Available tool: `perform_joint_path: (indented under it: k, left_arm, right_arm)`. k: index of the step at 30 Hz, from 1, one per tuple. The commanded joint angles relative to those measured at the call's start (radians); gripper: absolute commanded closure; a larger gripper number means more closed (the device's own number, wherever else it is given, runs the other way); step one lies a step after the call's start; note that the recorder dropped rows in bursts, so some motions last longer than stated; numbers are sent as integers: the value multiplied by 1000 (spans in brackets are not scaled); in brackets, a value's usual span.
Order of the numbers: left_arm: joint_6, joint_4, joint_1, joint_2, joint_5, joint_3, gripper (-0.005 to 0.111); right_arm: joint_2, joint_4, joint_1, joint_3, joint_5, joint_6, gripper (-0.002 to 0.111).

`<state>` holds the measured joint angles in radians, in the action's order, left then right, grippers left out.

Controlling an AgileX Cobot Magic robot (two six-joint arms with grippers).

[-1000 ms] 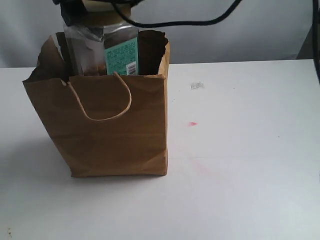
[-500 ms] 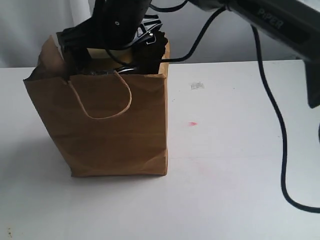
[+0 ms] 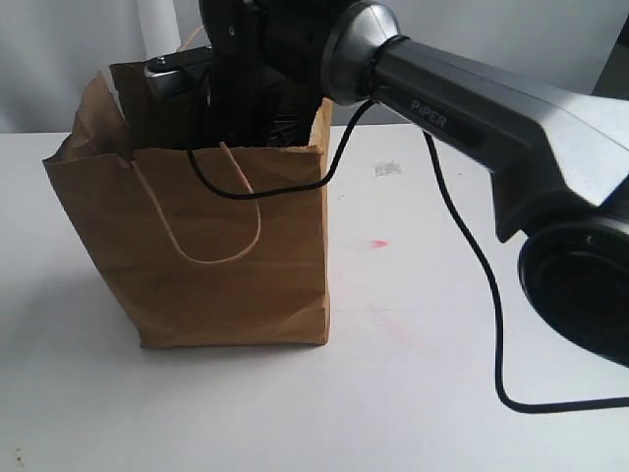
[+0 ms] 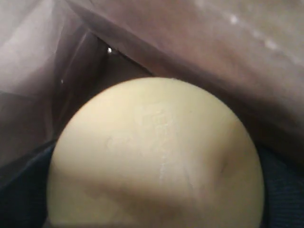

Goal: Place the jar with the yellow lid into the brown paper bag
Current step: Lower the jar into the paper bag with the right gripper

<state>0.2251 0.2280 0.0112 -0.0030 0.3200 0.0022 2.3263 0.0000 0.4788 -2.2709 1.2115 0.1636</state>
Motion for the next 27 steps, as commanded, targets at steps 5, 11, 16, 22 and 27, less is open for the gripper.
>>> perform_joint_path:
  k: [5,11,16,22,27]
  left_arm:
    - [4,-4,5,3,-9,-2,106]
    - [4,-4,5,3,-9,-2,106]
    - [4,-4,5,3,-9,-2,106]
    - [4,-4,5,3,-9,-2,106]
    - [4,-4,5,3,-9,-2,106]
  right_arm:
    - [44,0,0,0,8,7,108]
    - [54,9,0,0,10,4,108]
    - [54,9,0,0,10,2,108]
    - [54,9,0,0,10,-9,75]
    - [54,9,0,0,10,-9,21]
